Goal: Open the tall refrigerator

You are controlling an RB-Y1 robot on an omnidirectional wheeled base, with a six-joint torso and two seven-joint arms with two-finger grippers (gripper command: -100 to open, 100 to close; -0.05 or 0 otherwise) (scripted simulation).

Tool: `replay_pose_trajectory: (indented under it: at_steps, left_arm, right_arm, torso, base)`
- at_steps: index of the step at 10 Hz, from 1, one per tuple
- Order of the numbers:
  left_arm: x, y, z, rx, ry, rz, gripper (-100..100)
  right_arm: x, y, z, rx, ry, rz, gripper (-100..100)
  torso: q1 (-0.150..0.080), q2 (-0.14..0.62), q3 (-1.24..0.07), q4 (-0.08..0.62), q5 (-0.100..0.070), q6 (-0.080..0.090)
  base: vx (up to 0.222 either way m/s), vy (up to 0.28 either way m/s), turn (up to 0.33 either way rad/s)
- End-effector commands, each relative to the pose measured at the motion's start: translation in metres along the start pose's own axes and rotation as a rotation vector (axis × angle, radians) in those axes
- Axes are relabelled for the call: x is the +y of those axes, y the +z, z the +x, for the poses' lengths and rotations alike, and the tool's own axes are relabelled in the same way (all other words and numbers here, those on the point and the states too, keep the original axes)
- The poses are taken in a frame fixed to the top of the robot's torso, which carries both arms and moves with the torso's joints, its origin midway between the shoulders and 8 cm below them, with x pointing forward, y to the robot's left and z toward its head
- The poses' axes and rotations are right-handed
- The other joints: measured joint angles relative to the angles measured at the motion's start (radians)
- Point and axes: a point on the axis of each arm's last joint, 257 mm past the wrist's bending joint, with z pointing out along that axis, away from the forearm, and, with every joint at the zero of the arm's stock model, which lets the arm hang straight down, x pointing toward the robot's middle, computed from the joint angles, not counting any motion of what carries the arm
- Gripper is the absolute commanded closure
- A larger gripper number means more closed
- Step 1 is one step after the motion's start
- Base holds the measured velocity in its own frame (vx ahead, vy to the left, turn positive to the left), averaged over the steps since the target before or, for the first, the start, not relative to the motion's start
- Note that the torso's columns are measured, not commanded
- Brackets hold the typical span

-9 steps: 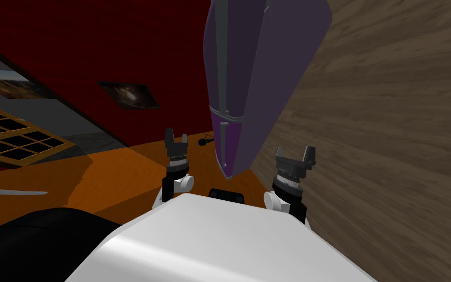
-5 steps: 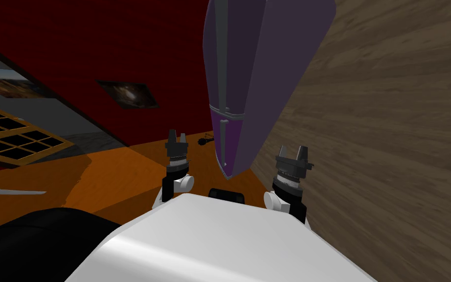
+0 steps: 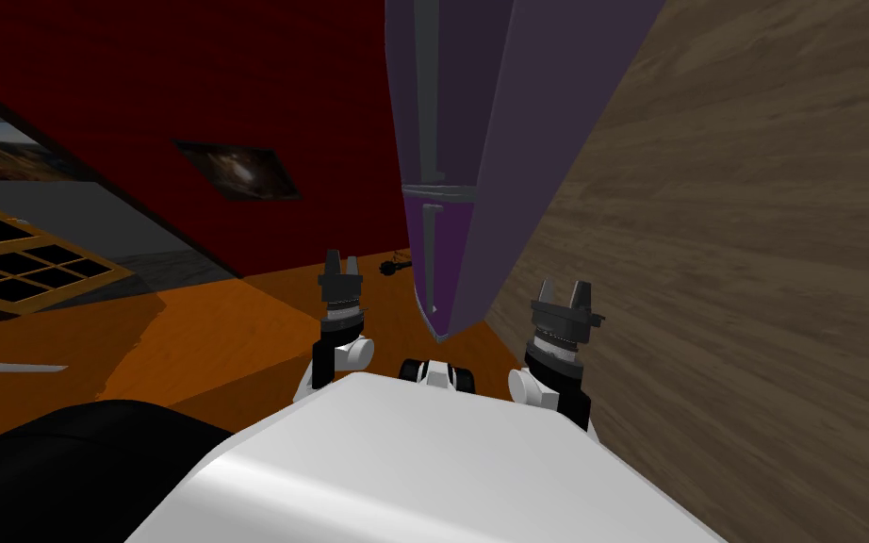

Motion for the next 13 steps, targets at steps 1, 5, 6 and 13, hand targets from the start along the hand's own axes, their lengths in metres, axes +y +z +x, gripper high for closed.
replay_pose_trajectory:
  at_steps: [1,5,6,13]
  left_arm:
    - [0.000,0.000,0.000,0.000,0.000,0.000,0]
    - [0.000,0.000,0.000,0.000,0.000,-0.001,0]
    - [0.000,0.000,0.000,0.000,0.000,-0.001,0]
    - [0.000,0.000,0.000,0.000,0.000,-0.001,0]
  right_arm:
    - [-0.002,0.001,0.007,0.043,-0.018,0.007,-100]
    - [-0.012,0.010,0.034,0.191,-0.106,0.012,-100]
    - [-0.014,0.013,0.042,0.231,-0.136,0.007,-100]
    - [-0.026,0.039,0.107,0.512,-0.438,-0.099,-100]
  torso:
    - [0.000,0.074,-0.148,0.074,0.000,0.000]
    - [0.001,0.119,-0.242,0.120,0.000,0.000]
    - [0.001,0.120,-0.242,0.120,0.000,0.000]
    - [0.000,0.120,-0.242,0.120,0.000,0.000]
  base:
    - [0.007,0.009,-0.006]
    - [0.010,0.033,-0.015]
    - [0.013,0.049,-0.024]
    - [0.022,0.075,-0.028]
